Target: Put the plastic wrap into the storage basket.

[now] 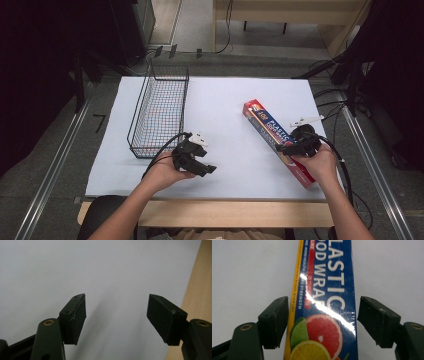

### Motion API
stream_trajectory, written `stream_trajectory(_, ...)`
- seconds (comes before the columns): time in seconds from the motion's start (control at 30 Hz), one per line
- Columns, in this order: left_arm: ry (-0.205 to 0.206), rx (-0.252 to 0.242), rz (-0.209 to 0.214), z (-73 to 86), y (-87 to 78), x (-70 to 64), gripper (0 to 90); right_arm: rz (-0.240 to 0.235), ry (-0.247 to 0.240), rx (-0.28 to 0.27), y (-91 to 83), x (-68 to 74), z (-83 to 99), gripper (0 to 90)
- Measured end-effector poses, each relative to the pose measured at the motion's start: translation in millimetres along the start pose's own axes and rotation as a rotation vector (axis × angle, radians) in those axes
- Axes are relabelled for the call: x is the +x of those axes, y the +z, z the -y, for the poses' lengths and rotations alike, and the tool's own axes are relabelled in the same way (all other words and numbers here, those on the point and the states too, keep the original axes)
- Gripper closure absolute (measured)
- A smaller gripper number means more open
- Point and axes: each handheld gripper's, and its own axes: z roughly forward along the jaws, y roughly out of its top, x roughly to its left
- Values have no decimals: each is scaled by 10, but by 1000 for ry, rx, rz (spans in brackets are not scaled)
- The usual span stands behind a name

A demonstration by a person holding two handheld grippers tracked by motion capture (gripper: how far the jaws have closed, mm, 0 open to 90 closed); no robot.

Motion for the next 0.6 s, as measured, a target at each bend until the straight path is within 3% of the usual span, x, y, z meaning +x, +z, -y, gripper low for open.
stream_trajectory(0.2, 1, 7, 0, 2, 13, 1, 323, 9, 0, 39, 9, 16, 35, 298)
stream_trajectory(0.3, 7, 13, -1, 2, 16, 0, 323, 39, -30, 94, 47, 52, 49, 321)
stream_trajectory(0.47, 2, 8, -2, -1, 27, -1, 323, 24, -17, 108, 91, 61, 0, 357)
stream_trajectory(0.6, -3, 5, 0, -5, 31, -4, 323, 51, -6, 160, 175, 94, -66, 363)
